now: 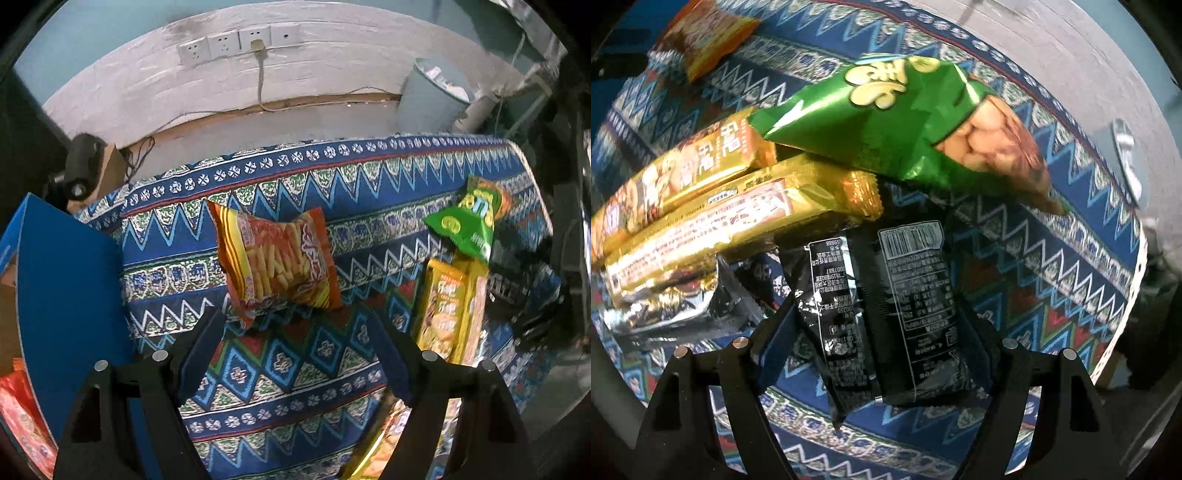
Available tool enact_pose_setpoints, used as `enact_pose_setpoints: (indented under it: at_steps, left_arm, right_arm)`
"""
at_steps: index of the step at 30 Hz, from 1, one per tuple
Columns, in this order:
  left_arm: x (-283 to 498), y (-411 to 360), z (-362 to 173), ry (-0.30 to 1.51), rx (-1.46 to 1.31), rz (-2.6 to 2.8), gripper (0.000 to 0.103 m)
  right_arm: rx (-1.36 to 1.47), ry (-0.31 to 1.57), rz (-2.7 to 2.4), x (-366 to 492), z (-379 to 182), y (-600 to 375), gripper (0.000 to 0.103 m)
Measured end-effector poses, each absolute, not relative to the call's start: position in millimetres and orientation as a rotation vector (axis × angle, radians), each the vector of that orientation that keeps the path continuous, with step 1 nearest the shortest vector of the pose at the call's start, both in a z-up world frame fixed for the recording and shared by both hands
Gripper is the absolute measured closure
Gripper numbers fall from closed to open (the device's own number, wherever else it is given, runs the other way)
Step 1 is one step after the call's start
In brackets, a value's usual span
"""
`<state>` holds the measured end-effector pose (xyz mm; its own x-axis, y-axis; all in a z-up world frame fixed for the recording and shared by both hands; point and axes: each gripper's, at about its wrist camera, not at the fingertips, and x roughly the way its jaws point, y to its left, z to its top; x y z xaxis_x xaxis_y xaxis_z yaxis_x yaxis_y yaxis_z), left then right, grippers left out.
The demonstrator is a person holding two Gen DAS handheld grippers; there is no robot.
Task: Organize snacks
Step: 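Grasp the orange-red stick snack bag with left tool while right grasps a black bag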
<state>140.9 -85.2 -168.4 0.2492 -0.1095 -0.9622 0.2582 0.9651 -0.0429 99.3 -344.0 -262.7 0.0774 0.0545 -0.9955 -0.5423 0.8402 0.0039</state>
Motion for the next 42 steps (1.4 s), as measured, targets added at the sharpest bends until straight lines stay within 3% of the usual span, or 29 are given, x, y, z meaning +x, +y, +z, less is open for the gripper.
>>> enact_pose_setpoints:
  at_steps: [5,22,28,33,42]
  left_arm:
    - [149.8,-82.8,-168.6,1.301,0.084,-0.234,0.022]
    - [184.7,-82.6,-193.0,1.318,0.031,-0.163,0.022]
    - [183.9,-84.5,-206.4,1.329,0.040,-0.151,0.022]
    - [183.4,-77.2,-210.4,1.332,0.006,-0.159,0.045]
    - [175.6,-72.4,-200.8,1.302,0.029,-0.158,0.054]
  right_arm:
    - [-0.306,1.452,0.414,100.5,-252.8,-362.4,0.045]
    - [0.004,1.295,0.345,104.4,-153.1,-405.2,0.046]
    - [0.050,1.232,0.321,95.7,-144.9,-392.6,0.045]
    - [0.058,1.209,0.329,103.3,-149.3,-375.2,0.045]
    - [0.025,1.201,0.357,101.1,-142.9,-361.1,0.045]
